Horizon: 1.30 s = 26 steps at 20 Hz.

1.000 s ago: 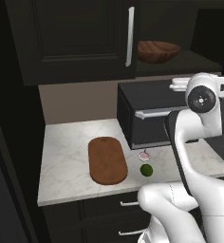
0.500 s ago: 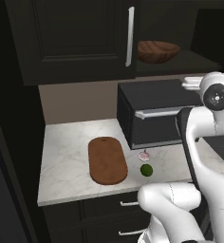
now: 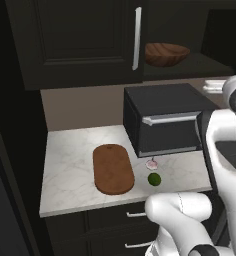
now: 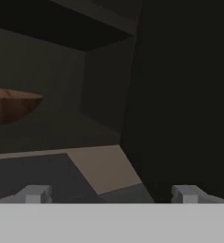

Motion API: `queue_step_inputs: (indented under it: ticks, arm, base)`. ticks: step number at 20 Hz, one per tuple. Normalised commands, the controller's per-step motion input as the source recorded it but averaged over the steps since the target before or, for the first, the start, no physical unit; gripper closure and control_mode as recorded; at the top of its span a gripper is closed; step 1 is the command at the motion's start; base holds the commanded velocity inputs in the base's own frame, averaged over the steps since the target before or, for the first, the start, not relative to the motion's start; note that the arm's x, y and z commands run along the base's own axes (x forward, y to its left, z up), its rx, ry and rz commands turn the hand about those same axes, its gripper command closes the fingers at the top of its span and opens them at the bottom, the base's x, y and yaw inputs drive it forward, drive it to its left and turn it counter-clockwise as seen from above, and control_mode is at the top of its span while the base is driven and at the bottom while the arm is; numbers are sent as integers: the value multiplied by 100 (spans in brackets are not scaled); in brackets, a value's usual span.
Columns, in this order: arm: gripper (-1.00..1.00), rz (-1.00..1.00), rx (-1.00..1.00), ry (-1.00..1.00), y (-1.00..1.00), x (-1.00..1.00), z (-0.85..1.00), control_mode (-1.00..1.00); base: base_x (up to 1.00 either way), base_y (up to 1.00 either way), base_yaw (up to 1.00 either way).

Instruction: Open the cabinet. Place the bowl and condiment on the counter. Then place the lime and garlic on the cutting board.

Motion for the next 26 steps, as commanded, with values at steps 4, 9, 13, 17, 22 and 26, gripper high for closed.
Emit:
queue_step_inputs:
  ticks: [4, 9, 13, 17, 22, 26]
  arm:
    - [-100, 0, 4, 0, -36, 13, -5, -100]
    - [-100, 0, 4, 0, -33, 15, -4, -100]
    - [-100, 0, 5, 0, -32, 19, -5, -100]
    - [-100, 0, 5, 0, -28, 18, -7, -100]
    - [-100, 0, 5, 0, -29, 17, -7, -100]
    - [-100, 0, 4, 0, -27, 17, -5, -100]
  base:
    - [0, 0, 0]
    - [0, 0, 0]
    - [0, 0, 0]
    - [0, 0, 0]
    - [0, 0, 0]
    - [0, 0, 0]
